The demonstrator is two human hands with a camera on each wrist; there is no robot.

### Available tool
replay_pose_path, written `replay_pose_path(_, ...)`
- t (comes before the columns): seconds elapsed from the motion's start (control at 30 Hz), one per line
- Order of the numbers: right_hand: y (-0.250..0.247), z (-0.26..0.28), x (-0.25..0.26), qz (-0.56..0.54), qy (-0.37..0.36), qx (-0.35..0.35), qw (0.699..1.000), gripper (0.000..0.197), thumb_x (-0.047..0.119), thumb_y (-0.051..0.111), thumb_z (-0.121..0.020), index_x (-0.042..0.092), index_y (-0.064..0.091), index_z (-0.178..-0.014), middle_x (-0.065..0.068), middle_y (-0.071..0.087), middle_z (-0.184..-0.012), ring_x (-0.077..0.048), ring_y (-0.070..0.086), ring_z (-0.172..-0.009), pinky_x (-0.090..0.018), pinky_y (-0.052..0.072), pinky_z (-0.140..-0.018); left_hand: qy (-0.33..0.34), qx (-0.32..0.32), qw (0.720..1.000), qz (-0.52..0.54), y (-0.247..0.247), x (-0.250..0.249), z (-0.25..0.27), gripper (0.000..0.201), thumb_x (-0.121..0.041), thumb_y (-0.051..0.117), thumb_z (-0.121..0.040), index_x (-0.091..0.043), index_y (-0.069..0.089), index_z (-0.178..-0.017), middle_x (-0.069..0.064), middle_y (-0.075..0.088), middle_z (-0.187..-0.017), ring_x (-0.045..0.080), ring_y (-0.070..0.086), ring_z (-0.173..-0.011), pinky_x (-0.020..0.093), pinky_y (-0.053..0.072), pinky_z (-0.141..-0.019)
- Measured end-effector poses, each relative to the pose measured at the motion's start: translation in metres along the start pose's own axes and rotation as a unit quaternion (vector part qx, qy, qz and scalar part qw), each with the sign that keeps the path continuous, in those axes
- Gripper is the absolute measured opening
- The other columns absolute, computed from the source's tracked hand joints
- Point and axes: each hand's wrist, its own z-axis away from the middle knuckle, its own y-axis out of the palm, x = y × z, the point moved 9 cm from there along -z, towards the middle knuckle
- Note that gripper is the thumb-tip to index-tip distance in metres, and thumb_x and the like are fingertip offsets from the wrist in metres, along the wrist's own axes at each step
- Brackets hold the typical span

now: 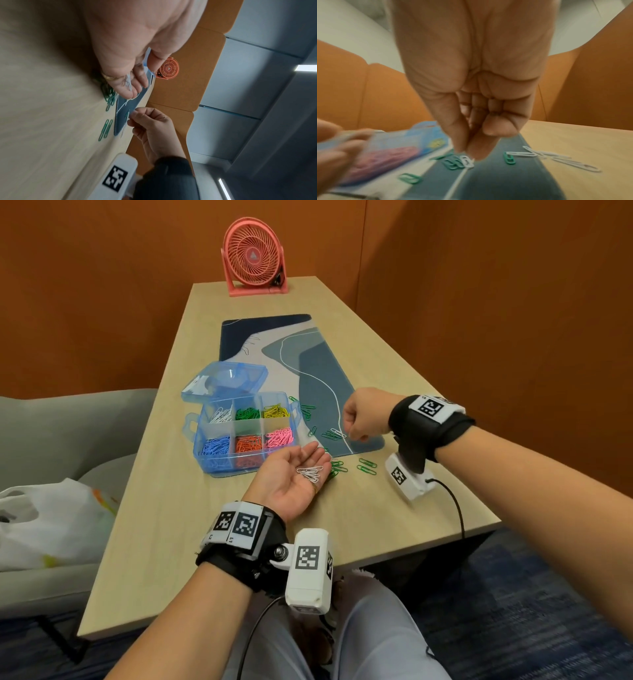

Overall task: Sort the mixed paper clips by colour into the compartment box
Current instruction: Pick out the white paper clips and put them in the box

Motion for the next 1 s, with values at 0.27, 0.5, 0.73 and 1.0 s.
replay_pose_path(0.27,0.011,-0.033,-0.009,-0.007,0.02,-0.002,1.0,0.013,0.014,0.066,-0.086,0.004,0.071,-0.092,-0.011,0.069,-0.094,-0.021,0.059,-0.08,-0.026,0.046,-0.065,0.011,-0.022,0.999,0.033,-0.013,-0.01,-0.002,0.024,-0.008,0.037,-0.097,0.004,0.057,-0.096,0.016,0.059,-0.095,0.024,0.058,-0.09,0.034,0.046,-0.088)
replay_pose_path(0.5,0.021,-0.036,-0.007,0.026,0.039,0.018,0.999,0.016,0.021,0.063,-0.085,0.006,0.06,-0.079,-0.01,0.056,-0.077,-0.023,0.051,-0.072,-0.026,0.038,-0.054,0.012,-0.025,0.998,0.052,-0.017,-0.011,-0.005,0.023,-0.009,0.038,-0.097,0.002,0.058,-0.093,0.015,0.059,-0.093,0.024,0.059,-0.086,0.033,0.046,-0.084)
replay_pose_path(0.73,0.017,-0.03,-0.004,0.066,0.041,0.013,0.997,0.025,0.023,0.067,-0.083,0.001,0.067,-0.094,-0.011,0.06,-0.081,-0.023,0.054,-0.074,-0.028,0.043,-0.062,0.015,-0.022,0.998,0.051,-0.019,-0.013,-0.006,0.026,-0.01,0.036,-0.098,0.003,0.057,-0.092,0.016,0.059,-0.094,0.025,0.059,-0.086,0.034,0.046,-0.084)
replay_pose_path(1.0,0.029,-0.007,0.017,-0.03,-0.019,0.074,0.997,0.007,0.013,0.06,-0.082,0.011,0.066,-0.083,-0.004,0.071,-0.074,-0.013,0.061,-0.06,-0.028,0.056,-0.068,0.017,-0.016,0.999,0.047,-0.02,-0.012,-0.007,0.027,-0.009,0.034,-0.098,0.003,0.055,-0.086,0.016,0.058,-0.09,0.025,0.058,-0.083,0.034,0.044,-0.092)
